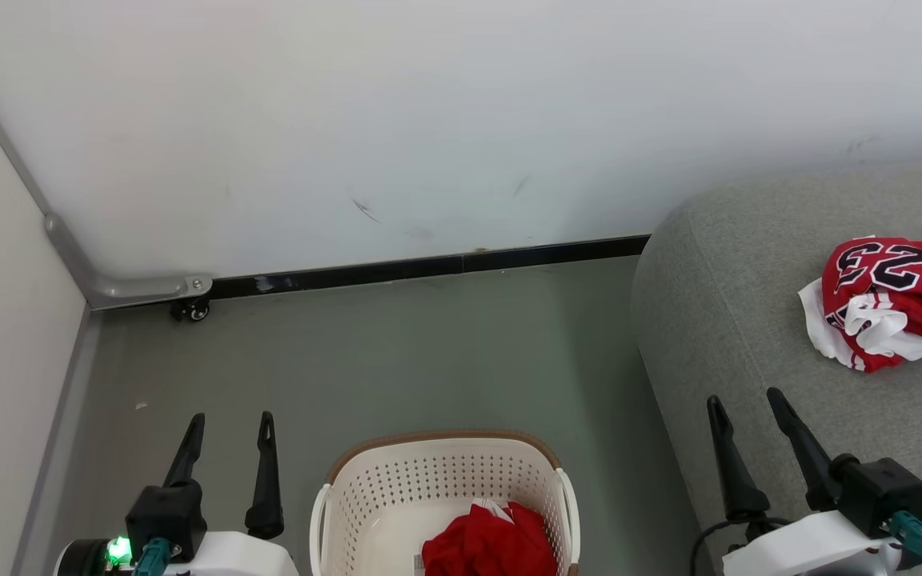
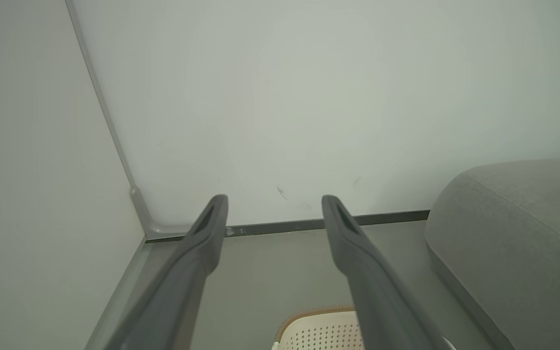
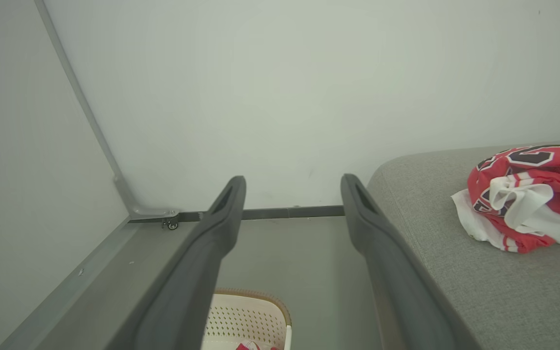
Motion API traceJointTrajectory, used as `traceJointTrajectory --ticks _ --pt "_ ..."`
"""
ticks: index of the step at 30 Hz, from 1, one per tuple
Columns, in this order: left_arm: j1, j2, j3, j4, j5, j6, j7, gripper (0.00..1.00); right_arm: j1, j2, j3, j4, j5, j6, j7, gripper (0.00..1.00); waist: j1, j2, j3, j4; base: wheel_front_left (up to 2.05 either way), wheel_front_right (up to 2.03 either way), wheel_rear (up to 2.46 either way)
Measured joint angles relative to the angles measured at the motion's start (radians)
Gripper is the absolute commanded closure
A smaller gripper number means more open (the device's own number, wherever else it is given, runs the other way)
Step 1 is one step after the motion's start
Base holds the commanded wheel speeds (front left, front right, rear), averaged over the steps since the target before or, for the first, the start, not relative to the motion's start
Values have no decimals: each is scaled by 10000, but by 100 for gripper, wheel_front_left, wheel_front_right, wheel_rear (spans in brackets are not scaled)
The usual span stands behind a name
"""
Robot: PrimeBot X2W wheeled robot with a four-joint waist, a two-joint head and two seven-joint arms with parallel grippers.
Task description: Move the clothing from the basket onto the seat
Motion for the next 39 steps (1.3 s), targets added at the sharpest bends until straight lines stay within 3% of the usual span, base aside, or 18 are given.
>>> traceJointTrajectory --ticks 15,39 --pt "-92 314 -102 19 115 -107 15 0 344 29 -19 -663 4 0 71 0 0 0 519 -31 0 0 0" --pt "-2632 -10 -1618 1260 826 -1413 297 0 779 92 -880 -2905 -157 0 -226 0 0 0 2501 -480 0 0 0"
